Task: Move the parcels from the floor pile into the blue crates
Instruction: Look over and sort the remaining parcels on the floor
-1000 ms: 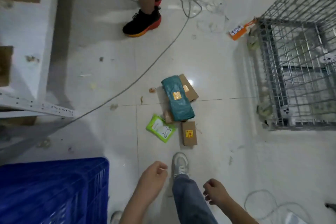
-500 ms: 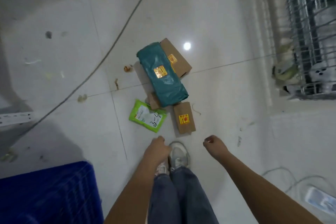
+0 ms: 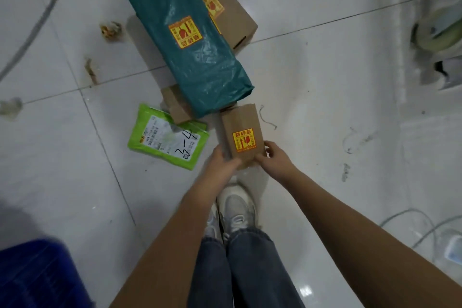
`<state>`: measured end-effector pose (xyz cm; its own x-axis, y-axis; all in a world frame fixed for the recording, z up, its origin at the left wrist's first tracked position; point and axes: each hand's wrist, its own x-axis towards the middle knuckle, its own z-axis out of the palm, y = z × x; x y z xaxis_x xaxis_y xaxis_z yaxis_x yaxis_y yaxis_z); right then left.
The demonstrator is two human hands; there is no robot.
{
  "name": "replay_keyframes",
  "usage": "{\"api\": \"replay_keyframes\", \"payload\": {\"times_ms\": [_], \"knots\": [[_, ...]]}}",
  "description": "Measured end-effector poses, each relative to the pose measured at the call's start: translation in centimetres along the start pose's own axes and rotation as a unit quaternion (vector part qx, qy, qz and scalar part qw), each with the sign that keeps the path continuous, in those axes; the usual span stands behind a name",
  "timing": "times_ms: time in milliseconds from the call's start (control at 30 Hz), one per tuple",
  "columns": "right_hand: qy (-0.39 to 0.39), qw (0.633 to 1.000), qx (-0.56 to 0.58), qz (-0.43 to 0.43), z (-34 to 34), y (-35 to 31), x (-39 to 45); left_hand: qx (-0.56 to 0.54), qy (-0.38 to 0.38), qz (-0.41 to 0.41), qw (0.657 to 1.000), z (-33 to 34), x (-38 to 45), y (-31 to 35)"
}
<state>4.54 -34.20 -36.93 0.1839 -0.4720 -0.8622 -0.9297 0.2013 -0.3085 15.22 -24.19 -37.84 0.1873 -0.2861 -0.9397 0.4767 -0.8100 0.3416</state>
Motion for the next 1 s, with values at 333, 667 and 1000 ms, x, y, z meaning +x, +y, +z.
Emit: {"api": "replay_keyframes", "payload": {"times_ms": [333,667,1000], "knots": [[-0.013,0.987,0.156,0.039,0.3,0.1,-2.5,-0.01,0.015,-0.016,1.0,-0.6,-0.8,1.7],[-0.08,0.968,0.22,0.095,-0.3,-1.0,-3.9,0.071,0.001,-0.049,0.996,-0.4,-2.5,3.1],[-0.008,0.995,-0.008,-0.1,0.9,-3.8,-4.9,-0.115,0.034,-0.065,0.991,-1.4,-3.6,0.7]]}}
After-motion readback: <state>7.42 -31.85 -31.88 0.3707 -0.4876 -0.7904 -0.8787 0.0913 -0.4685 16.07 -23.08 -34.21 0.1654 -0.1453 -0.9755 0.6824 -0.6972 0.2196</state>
